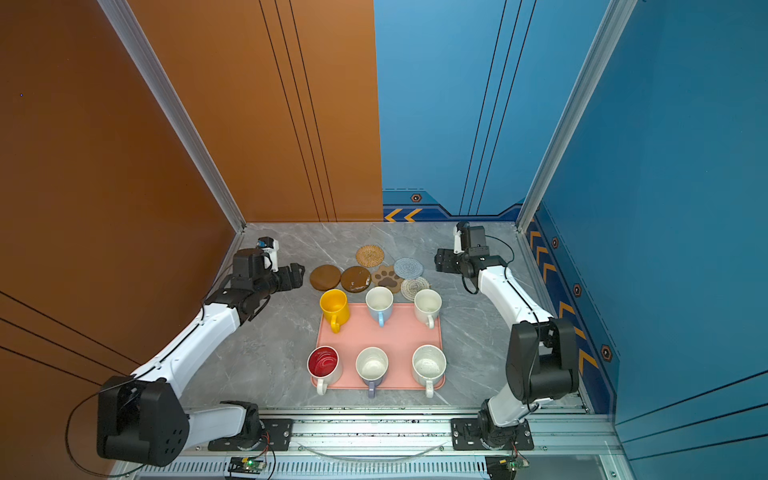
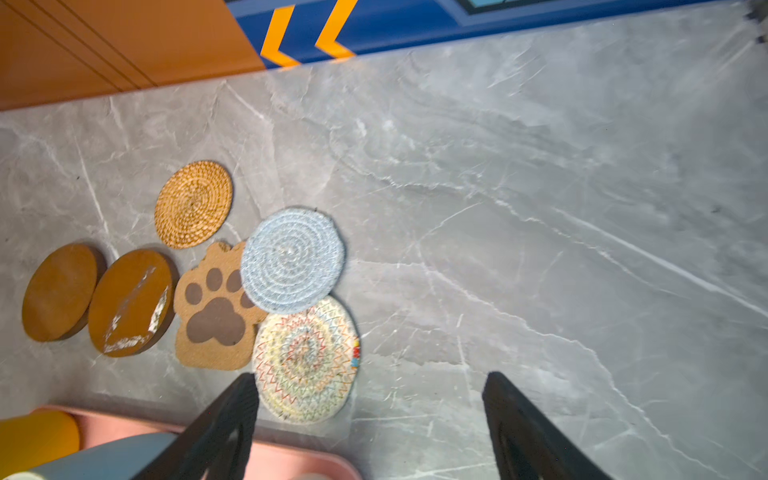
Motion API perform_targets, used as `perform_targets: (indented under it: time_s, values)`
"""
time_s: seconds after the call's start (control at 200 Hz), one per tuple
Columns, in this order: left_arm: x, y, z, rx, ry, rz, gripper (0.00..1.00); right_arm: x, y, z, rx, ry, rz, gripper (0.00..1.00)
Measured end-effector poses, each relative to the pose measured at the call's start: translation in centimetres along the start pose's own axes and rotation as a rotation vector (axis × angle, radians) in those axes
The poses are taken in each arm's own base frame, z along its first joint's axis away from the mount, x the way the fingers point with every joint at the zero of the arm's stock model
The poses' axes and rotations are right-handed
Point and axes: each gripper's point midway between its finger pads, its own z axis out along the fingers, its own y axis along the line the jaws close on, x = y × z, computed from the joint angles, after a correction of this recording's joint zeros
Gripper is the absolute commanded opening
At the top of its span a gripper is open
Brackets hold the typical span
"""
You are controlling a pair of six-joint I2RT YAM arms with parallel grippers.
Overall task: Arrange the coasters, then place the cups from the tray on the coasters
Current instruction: 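Move the left gripper toward the wooden coasters while the right reaches the blue coaster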
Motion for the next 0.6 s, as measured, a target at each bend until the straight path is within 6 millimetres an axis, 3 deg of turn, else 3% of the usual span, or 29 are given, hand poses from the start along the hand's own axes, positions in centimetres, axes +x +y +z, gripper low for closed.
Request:
perform_targets:
  time_s: [0.315,0.601]
  values:
    - [0.6,-2.5,-0.9,0.059,0.014,0.004,0.88,1.3,4.2,3.6,-0.111,0.161,-0.005,0.78]
    - [1.8,-4.2,-1.0,0.091,0.049,0.025,0.88,2.1,5.4,6.6,-0.157,0.242,0.047,0.75]
